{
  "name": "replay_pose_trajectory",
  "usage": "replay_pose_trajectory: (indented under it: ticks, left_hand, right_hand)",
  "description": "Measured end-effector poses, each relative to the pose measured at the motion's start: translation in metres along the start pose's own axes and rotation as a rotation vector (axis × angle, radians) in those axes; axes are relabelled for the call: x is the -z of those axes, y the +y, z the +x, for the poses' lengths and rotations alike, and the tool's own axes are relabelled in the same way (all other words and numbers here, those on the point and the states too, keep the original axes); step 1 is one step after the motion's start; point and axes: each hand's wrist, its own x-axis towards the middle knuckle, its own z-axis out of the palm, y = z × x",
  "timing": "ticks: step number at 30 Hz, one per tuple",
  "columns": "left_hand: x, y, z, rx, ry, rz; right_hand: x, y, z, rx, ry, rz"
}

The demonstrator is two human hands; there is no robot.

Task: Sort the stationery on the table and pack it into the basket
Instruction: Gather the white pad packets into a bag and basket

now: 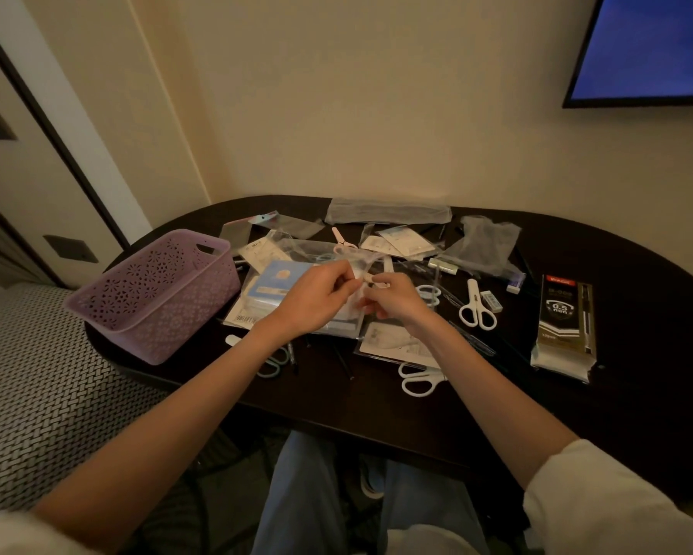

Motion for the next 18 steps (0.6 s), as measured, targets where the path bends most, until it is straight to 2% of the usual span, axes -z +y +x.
replay_pose_trajectory:
  ticks: [3, 7, 10, 13, 18]
  left_hand:
    - [-0.009, -0.001, -0.004, -0.016, 0.042, -0.009]
    - [-0.028, 0.0, -0.006, -0.013, 0.084, 0.002]
    - [-0.042, 0.0, -0.006, 0.004, 0.111, 0.052]
    - [-0.051, -0.002, -0.009, -0.015, 0.158, 0.141]
    - [-0.06, -0.007, -0.024, -0.112, 0.133, 0.278]
  right_hand:
    - [0.016, 0.009, -0.008, 0.055, 0.163, -0.009]
    - [0.038, 0.027, -0.015, 0.233, 0.528, -0.149]
    - [0.051, 0.034, -0.016, 0.239, 0.686, -0.278]
    - [0.063, 0.04, -0.007, 0.136, 0.613, -0.406]
    - [0.071, 0.033, -0.003, 0.06, 0.422, -0.257]
